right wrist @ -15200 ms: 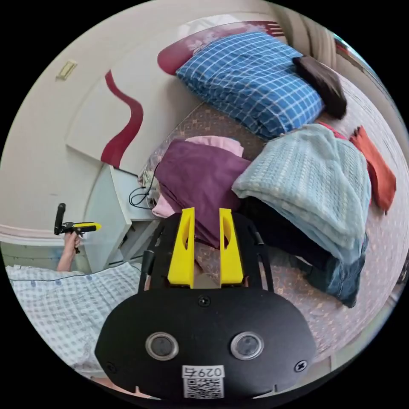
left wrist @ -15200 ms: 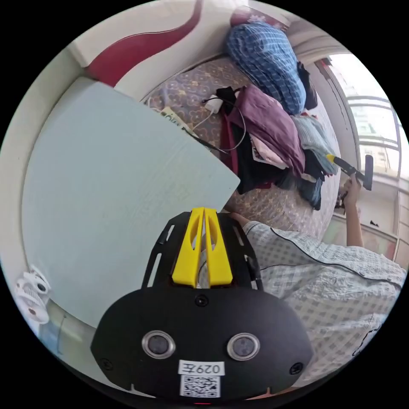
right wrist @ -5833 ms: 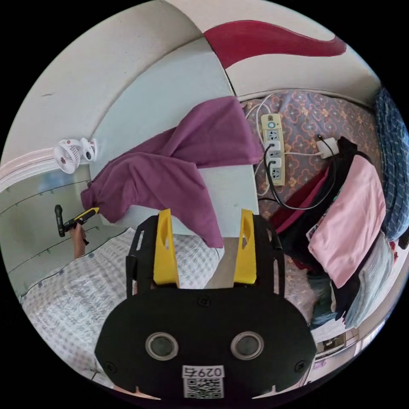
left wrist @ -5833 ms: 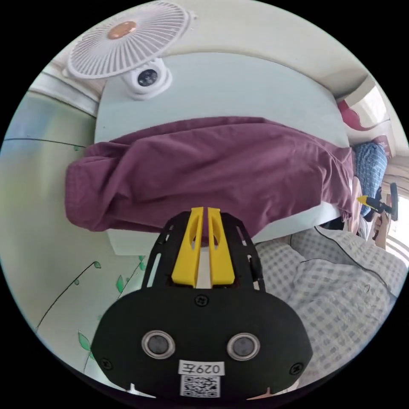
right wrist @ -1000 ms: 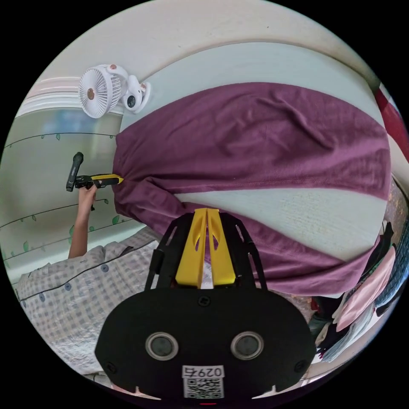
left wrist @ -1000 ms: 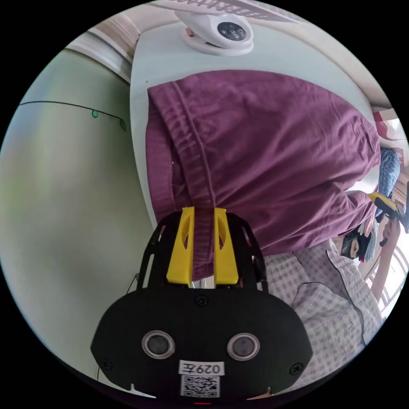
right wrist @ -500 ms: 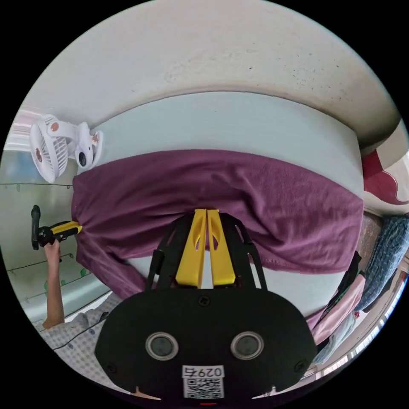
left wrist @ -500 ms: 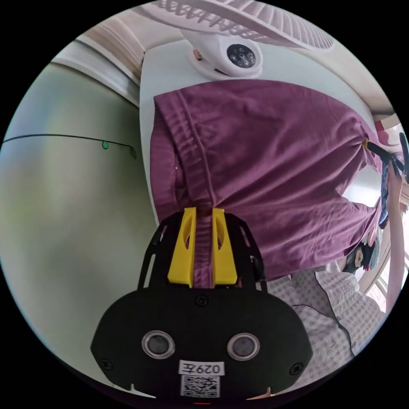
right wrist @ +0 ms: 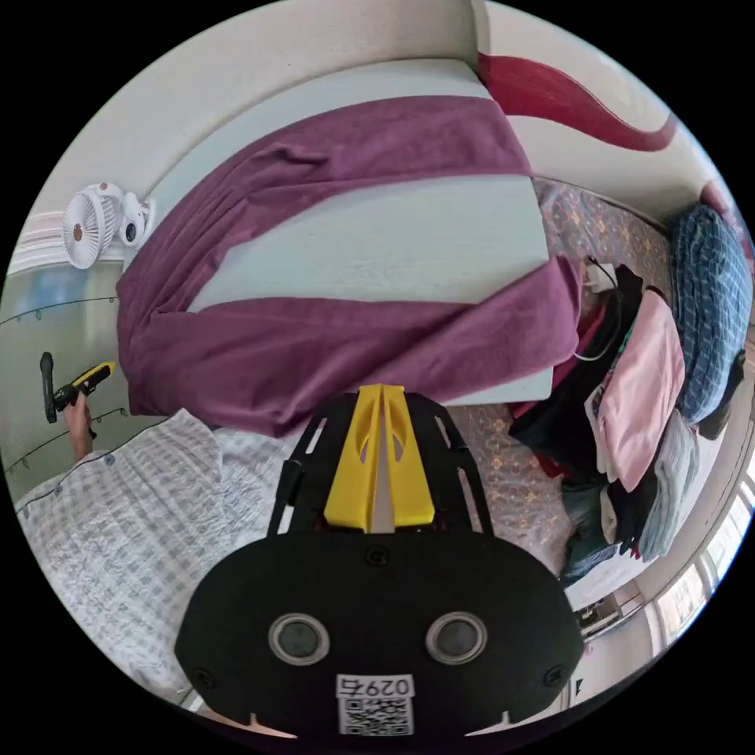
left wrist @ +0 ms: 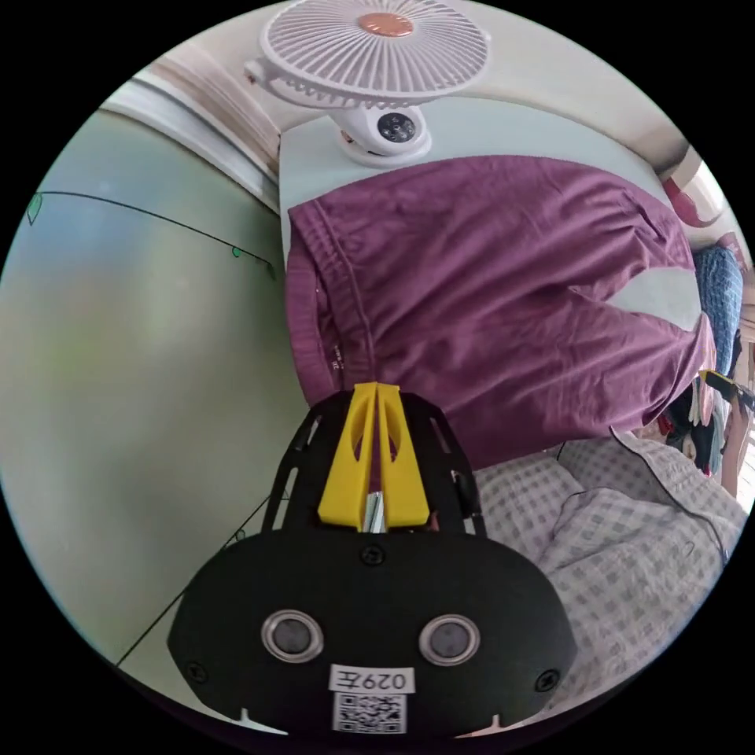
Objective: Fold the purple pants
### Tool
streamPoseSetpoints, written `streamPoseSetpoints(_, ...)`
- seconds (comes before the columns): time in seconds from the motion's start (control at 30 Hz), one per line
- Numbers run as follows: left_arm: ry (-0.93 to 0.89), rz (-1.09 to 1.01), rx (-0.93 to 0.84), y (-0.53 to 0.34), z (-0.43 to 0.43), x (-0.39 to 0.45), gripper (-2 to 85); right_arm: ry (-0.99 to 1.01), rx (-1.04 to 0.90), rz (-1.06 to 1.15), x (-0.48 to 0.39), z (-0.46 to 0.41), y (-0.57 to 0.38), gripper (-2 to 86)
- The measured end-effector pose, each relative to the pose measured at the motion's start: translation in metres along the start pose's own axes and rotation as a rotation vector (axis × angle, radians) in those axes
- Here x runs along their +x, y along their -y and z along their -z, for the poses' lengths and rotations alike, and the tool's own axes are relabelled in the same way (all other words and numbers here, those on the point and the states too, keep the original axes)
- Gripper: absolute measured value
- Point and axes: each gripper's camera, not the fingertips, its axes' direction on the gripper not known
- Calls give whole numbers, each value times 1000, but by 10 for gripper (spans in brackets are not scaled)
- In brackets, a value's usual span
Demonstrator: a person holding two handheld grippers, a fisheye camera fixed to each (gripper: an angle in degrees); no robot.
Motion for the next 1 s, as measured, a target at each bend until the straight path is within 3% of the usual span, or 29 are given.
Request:
streamPoseSetpoints(0.17,-122,-206,-146,28,-46,66,-10,118,128,-162,42,14,-8,94)
streamPoseSetpoints(0.27,76,-320,-205,42,-81,102,-10,80,44,-194,57,4,11,96)
streamPoseSetpoints(0.33,169,-393,-176,50,-85,119,-10,-62,-5,-212,67,6,19,55)
streamPoseSetpoints(0.47,144,-302,-205,70,-91,104,-10,59,26,-74,79,17,23,19)
streamPoseSetpoints(0.57,217,-228,-227,81,-100,86,-10,282,146,105,88,42,4,8)
streamPoseSetpoints(0.7,152,-185,-255,91,-106,76,-10,438,232,-109,164,45,-51,1)
streamPoseSetpoints(0.73,138,-177,-265,94,-108,77,-10,361,165,-293,195,34,-68,0)
streamPoseSetpoints(0.8,130,-167,-283,99,-110,80,-10,301,67,-462,234,22,-91,-1)
streamPoseSetpoints(0.9,145,-176,-310,106,-115,90,-10,524,267,-400,264,48,-110,3)
streamPoseSetpoints(1.0,179,-195,-348,114,-121,102,-10,463,289,-291,262,82,-79,20)
